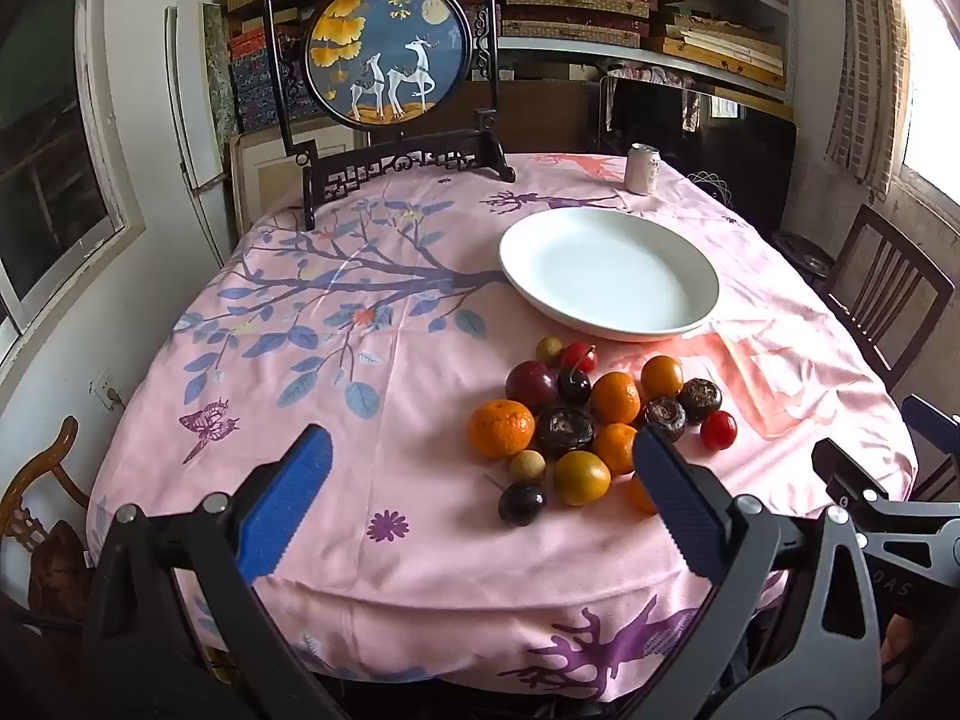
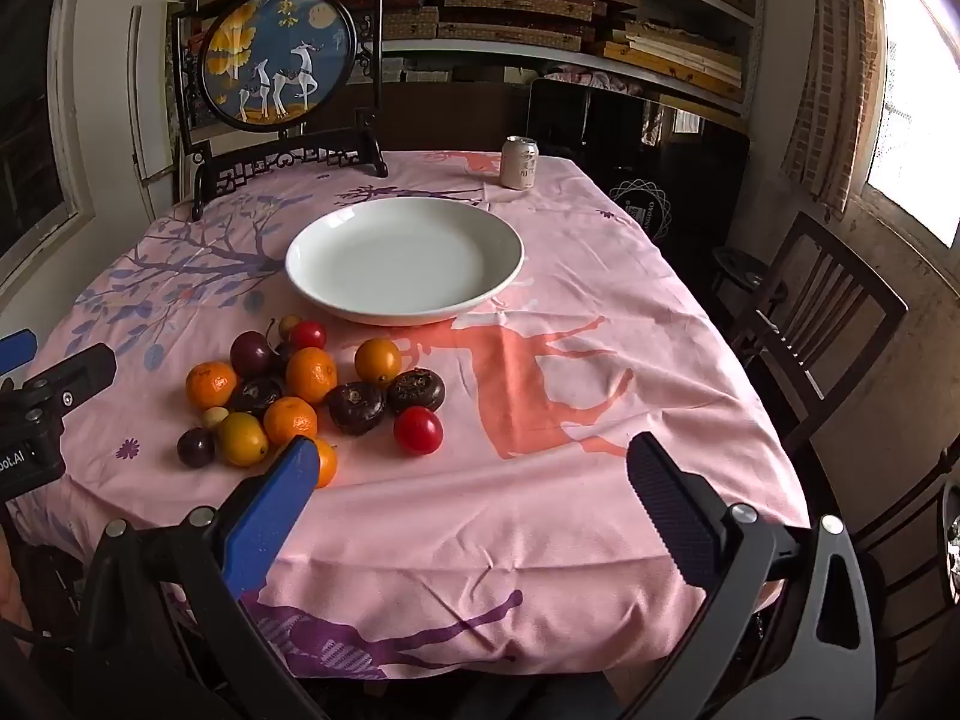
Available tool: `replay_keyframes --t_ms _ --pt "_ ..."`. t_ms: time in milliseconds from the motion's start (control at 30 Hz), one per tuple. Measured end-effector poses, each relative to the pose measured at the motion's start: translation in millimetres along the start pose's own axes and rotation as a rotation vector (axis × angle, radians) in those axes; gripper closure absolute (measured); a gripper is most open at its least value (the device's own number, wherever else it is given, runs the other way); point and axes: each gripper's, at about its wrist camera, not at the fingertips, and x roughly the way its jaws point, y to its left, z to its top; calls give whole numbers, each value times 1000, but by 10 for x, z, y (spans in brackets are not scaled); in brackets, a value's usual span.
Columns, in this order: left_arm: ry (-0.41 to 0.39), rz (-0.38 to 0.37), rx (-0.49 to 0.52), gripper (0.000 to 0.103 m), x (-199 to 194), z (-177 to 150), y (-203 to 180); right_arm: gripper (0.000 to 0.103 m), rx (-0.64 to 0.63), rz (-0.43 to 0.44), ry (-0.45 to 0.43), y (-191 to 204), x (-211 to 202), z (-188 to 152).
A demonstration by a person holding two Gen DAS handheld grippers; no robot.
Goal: Organize fruits
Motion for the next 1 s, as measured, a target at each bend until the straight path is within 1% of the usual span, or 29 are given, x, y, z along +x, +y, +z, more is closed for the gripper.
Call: replay_keyframes --t_ms 1000 --pt "6 -2 -2 2 2 1 0 1 2 2 -5 13 -16 -10"
